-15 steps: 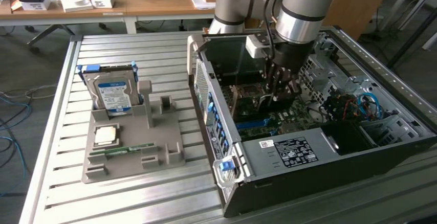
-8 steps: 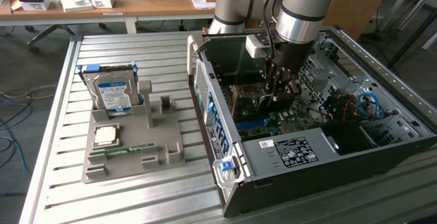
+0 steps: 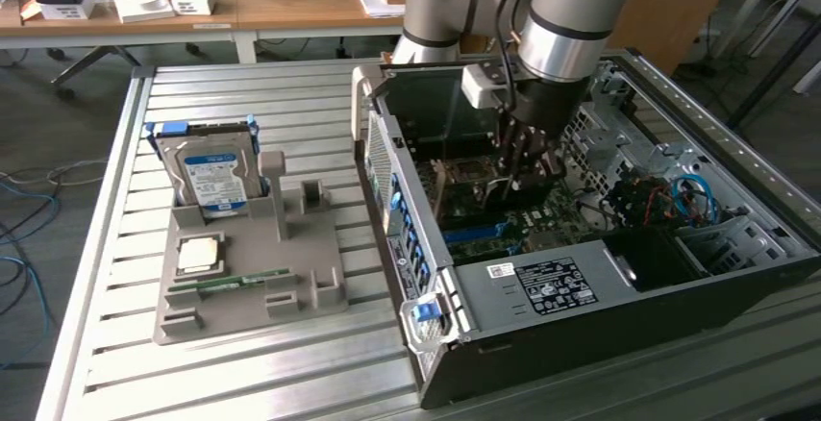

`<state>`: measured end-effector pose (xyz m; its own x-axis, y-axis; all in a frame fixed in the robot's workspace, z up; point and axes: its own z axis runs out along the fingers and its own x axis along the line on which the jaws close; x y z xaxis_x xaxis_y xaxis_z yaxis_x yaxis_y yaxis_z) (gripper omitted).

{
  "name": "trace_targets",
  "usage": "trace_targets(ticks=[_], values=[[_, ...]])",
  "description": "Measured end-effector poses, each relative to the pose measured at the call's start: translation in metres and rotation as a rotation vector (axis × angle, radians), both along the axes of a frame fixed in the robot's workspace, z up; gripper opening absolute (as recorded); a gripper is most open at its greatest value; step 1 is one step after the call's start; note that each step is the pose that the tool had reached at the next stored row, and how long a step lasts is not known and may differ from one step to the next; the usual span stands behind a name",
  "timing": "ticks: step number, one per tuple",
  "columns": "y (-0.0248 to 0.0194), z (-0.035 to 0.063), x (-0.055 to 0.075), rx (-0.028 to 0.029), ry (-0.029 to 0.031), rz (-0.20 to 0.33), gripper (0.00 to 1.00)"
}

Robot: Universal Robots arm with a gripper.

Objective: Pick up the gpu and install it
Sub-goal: 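Insert the gpu into the slot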

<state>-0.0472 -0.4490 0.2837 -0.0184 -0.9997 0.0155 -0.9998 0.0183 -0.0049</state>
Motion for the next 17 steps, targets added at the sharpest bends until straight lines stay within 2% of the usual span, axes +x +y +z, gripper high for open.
trace_targets(ticks=[2,3,9,13,17], values=[[0.0,0.0001,0.0006,-0.0001,0.0149,0.0,0.26],[-0.0001,0.0001,0.0007,-0.0003,0.0176,0.0,0.26],[-0.0018,0.0001,0.002,0.0013,0.0223,0.0,0.26],[-0.0054,0.0001,0.0019,0.0018,0.0225,0.0,0.26],[-0.0056,0.0001,0.0019,0.002,0.0225,0.0,0.26]])
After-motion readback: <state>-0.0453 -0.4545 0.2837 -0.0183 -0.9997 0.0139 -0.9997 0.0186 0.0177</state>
